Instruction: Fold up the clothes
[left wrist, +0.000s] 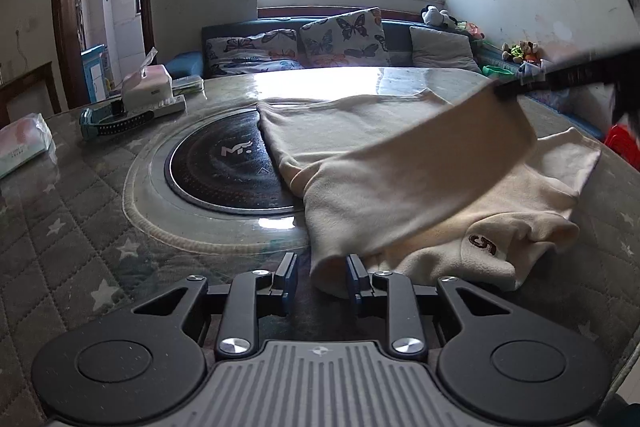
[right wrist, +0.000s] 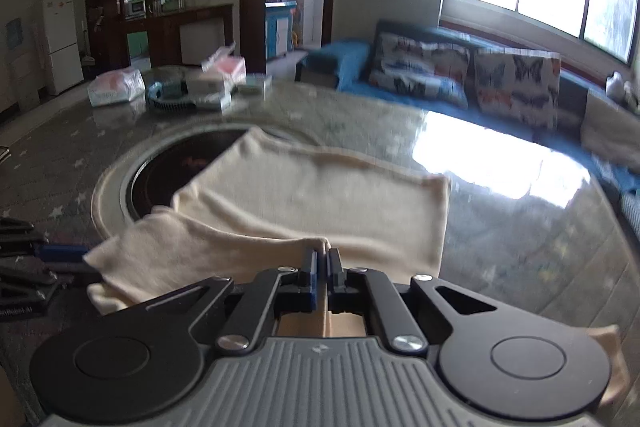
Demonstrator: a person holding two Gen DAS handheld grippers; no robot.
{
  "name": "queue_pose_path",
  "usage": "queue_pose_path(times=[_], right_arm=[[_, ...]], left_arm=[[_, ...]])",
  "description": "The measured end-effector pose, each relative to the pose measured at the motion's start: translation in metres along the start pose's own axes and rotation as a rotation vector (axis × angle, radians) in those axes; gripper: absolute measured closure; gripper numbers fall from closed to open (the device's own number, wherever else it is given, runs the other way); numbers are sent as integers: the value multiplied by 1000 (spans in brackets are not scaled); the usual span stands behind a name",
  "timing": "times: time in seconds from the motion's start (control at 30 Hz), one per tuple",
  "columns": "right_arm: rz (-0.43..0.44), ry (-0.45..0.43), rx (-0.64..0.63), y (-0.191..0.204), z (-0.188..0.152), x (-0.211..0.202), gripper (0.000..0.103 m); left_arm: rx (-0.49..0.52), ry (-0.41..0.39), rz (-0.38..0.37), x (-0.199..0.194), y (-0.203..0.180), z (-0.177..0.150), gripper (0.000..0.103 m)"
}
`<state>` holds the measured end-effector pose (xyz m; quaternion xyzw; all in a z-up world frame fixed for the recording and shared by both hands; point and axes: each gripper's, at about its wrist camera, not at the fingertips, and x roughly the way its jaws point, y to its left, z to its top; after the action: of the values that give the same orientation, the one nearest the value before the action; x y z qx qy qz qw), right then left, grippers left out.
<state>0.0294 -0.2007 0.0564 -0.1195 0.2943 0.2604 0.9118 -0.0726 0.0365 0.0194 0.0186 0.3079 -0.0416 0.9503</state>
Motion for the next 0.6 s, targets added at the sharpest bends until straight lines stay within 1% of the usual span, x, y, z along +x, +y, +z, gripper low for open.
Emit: queue_pose_path(times=[0.03,0.1,0.17,0.23,0.3,0.37,0.47,0.5,0.57,0.6], right_arm=[[-4,-18,-11,1,5,-3,99],[-13,-53,-34,3,16,-10,100],[-22,-90,-38,3,27,-19,100],[-28,-96,-28,1,29,-21,100],[-37,-55,-2,-3,19,-14,100],[-47,-12,26,-6,8,-5,100],[-43,117,44,-9,-25,25,99],[-45,143,39,-8,-32,31,98],[-52,154,40,-10,-38,33,97],[-54,136,49,-12,-39,29,96]], left_arm=[[7,-8,6,-1,-1,0,95],[22,-23,19,-4,-4,1,100],[35,-48,36,-11,-5,2,101],[40,-61,40,-17,-5,2,101],[52,-60,36,-19,-5,0,101],[66,-41,33,-19,-6,-3,101],[75,9,18,-17,-2,-8,100],[76,22,9,-17,0,-7,99],[78,26,2,-22,7,-4,97],[76,23,-1,-24,10,-1,97]])
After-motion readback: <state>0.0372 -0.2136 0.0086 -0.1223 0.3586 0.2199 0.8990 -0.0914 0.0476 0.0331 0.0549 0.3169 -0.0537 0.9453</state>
